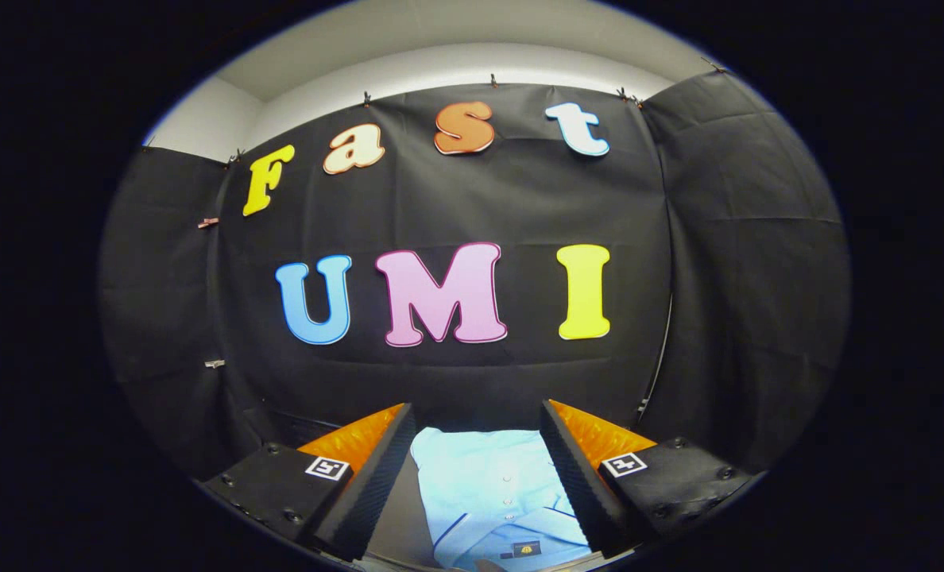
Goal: Put the clothes into the washing machine and then close the washing machine lid.
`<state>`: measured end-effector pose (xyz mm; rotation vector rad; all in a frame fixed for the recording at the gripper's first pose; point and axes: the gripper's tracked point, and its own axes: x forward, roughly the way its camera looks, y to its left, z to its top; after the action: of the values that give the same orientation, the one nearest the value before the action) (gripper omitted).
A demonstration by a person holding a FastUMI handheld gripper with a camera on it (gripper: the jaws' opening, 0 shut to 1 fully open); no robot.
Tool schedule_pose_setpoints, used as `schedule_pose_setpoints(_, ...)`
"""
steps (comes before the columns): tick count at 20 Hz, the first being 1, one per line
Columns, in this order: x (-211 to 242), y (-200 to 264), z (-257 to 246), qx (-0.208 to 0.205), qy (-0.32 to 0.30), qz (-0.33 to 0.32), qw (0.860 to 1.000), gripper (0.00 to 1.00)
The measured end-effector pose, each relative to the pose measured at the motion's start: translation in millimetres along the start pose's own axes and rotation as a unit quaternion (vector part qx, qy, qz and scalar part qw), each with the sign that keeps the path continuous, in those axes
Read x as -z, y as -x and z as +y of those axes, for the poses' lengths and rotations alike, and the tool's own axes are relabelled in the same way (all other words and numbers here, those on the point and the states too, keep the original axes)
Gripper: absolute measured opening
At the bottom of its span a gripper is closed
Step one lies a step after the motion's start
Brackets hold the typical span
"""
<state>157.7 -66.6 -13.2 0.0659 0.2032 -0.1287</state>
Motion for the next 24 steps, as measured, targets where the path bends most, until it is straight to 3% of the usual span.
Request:
schedule_pose_setpoints(13,101.1,-114.0,-36.0,0.045,-0.003,0.172,0.984,0.99)
schedule_pose_setpoints(24,179.0,-148.1,-55.7,0.063,-0.018,0.286,0.956,0.99)
